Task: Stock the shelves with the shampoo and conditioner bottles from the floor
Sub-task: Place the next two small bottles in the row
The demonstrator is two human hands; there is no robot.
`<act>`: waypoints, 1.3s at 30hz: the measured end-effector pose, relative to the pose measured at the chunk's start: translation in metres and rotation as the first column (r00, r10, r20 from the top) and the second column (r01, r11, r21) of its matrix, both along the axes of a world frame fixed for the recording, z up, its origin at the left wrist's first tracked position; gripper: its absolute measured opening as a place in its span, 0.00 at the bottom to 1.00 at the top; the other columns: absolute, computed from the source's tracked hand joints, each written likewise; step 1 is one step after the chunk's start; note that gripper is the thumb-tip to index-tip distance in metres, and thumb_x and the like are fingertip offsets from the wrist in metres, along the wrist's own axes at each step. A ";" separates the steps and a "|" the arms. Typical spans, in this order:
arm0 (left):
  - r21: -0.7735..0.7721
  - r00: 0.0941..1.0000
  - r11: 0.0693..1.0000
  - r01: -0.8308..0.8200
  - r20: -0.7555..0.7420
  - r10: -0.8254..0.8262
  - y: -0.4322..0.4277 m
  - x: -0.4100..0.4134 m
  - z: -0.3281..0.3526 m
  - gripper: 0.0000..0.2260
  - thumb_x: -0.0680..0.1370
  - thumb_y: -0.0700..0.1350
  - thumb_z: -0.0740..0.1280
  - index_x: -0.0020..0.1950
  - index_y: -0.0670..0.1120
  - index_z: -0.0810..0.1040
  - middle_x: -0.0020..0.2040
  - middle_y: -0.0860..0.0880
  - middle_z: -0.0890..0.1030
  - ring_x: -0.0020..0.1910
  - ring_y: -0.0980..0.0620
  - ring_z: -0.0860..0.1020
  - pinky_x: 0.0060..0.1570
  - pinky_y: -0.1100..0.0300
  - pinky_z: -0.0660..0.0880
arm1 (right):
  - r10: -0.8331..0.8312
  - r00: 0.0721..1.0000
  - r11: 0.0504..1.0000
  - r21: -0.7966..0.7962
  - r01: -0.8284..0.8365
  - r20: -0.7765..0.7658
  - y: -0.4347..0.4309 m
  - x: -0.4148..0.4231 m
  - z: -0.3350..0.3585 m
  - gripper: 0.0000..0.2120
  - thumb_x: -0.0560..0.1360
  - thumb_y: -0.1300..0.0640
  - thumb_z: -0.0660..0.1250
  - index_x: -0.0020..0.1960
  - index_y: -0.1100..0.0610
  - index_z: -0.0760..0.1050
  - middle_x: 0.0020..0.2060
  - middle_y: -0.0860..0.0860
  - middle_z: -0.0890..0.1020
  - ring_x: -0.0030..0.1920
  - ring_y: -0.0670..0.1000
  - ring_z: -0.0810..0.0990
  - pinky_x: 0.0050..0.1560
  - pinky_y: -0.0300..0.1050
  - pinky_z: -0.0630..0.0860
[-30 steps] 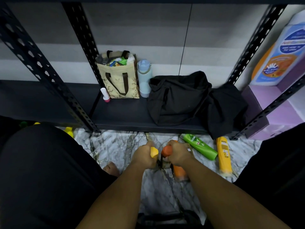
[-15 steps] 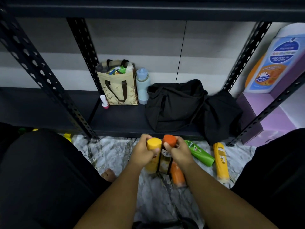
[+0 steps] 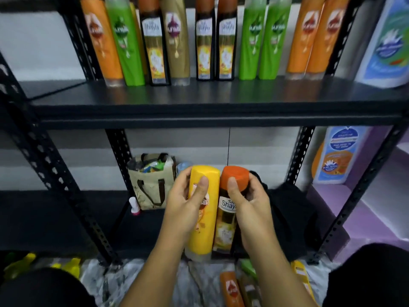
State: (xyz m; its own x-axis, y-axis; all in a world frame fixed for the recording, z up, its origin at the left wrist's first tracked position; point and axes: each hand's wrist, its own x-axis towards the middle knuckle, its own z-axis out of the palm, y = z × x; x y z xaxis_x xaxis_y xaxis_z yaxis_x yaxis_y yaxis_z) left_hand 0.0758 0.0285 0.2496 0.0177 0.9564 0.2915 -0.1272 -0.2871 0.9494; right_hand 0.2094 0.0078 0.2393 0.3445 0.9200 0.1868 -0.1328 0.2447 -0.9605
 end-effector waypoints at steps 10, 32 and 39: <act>0.380 0.997 0.925 0.017 0.060 -0.043 0.039 0.021 0.212 0.13 0.79 0.56 0.68 0.62 0.54 0.79 0.55 0.52 0.86 0.55 0.52 0.84 0.55 0.50 0.81 | 0.066 0.988 0.949 0.297 -0.105 0.139 0.028 0.031 0.231 0.18 0.74 0.40 0.71 0.58 0.50 0.80 0.51 0.50 0.87 0.51 0.52 0.87 0.56 0.58 0.82; 0.251 0.887 0.947 0.203 -0.457 -0.069 0.153 0.021 0.238 0.29 0.77 0.48 0.74 0.71 0.64 0.62 0.60 0.60 0.80 0.58 0.60 0.80 0.63 0.51 0.78 | 0.195 0.772 0.948 0.085 -0.307 0.605 0.134 0.082 0.256 0.28 0.77 0.50 0.72 0.71 0.43 0.61 0.58 0.40 0.81 0.56 0.40 0.82 0.56 0.40 0.79; 0.241 0.794 0.962 0.132 -0.606 0.042 0.187 0.027 0.229 0.28 0.80 0.48 0.70 0.70 0.61 0.54 0.62 0.59 0.76 0.61 0.58 0.76 0.63 0.57 0.73 | 0.202 0.738 0.963 0.006 -0.269 0.644 0.180 0.094 0.236 0.24 0.77 0.49 0.73 0.65 0.39 0.64 0.56 0.37 0.81 0.55 0.37 0.81 0.53 0.34 0.76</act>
State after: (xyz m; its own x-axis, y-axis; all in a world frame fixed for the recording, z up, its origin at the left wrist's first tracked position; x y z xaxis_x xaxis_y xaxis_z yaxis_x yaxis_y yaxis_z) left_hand 0.1024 0.2155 0.4788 0.3132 0.8414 0.4404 0.4239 -0.5388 0.7280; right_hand 0.3032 0.1878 0.4754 -0.1086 0.9227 0.3698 0.4307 0.3790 -0.8191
